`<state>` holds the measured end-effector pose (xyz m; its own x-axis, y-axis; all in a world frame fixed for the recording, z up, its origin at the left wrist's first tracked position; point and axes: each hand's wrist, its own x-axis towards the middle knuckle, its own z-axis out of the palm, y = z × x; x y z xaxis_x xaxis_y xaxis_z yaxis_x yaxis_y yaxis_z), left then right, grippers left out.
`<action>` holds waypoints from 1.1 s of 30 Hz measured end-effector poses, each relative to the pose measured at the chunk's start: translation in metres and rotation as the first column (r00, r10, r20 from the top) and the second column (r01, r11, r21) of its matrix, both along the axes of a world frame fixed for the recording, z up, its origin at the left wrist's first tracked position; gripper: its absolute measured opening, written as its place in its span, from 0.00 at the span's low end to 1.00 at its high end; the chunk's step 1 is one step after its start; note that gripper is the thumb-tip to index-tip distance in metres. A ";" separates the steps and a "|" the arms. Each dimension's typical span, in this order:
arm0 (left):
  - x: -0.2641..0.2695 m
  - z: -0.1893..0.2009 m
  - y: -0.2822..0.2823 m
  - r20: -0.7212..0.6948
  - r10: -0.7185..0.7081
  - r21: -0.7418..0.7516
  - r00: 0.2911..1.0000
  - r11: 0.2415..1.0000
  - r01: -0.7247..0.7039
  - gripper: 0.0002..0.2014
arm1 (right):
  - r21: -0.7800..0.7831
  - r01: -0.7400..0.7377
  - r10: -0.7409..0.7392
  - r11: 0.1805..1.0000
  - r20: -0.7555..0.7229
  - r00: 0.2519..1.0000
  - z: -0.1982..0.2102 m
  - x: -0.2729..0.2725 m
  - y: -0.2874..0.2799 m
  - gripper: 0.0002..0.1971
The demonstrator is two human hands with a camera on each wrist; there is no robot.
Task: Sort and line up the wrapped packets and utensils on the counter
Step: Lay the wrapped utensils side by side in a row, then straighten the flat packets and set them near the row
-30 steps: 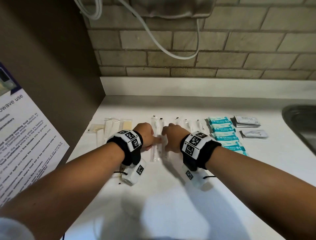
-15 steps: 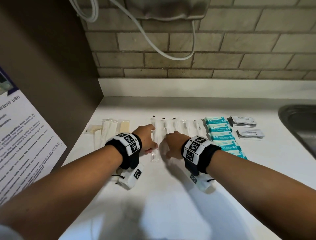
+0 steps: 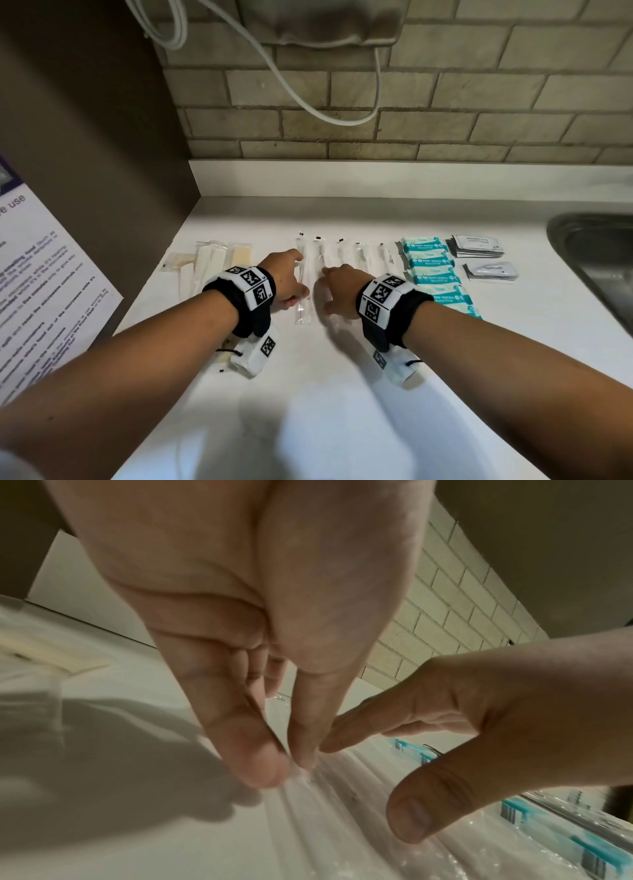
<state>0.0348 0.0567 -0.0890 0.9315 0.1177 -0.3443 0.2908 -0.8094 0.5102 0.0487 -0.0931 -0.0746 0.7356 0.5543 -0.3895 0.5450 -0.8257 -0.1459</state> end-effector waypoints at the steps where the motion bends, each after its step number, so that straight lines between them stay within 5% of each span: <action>1: 0.001 -0.001 -0.001 0.003 -0.002 0.002 1.000 1.000 0.002 0.37 | -0.007 -0.011 0.011 1.000 -0.001 1.000 0.000 0.000 -0.001 0.22; 17: 0.000 0.001 -0.008 -0.018 0.017 -0.002 1.000 1.000 -0.018 0.37 | -0.055 -0.067 0.068 0.996 0.009 0.998 0.003 0.001 -0.005 0.18; 21: -0.003 0.006 0.002 0.014 0.046 -0.002 0.999 0.999 -0.046 0.33 | 0.014 -0.076 0.075 0.997 0.061 0.995 0.010 0.001 -0.008 0.25; 28: -0.024 0.041 0.067 0.214 0.146 0.139 0.966 0.974 -0.178 0.10 | 0.177 -0.107 0.082 0.978 0.145 0.986 0.032 -0.007 0.020 0.20; 33: -0.054 0.040 0.120 0.118 0.264 0.301 0.957 0.909 -0.288 0.19 | 0.157 -0.114 0.102 0.981 0.078 0.992 0.028 -0.022 0.067 0.18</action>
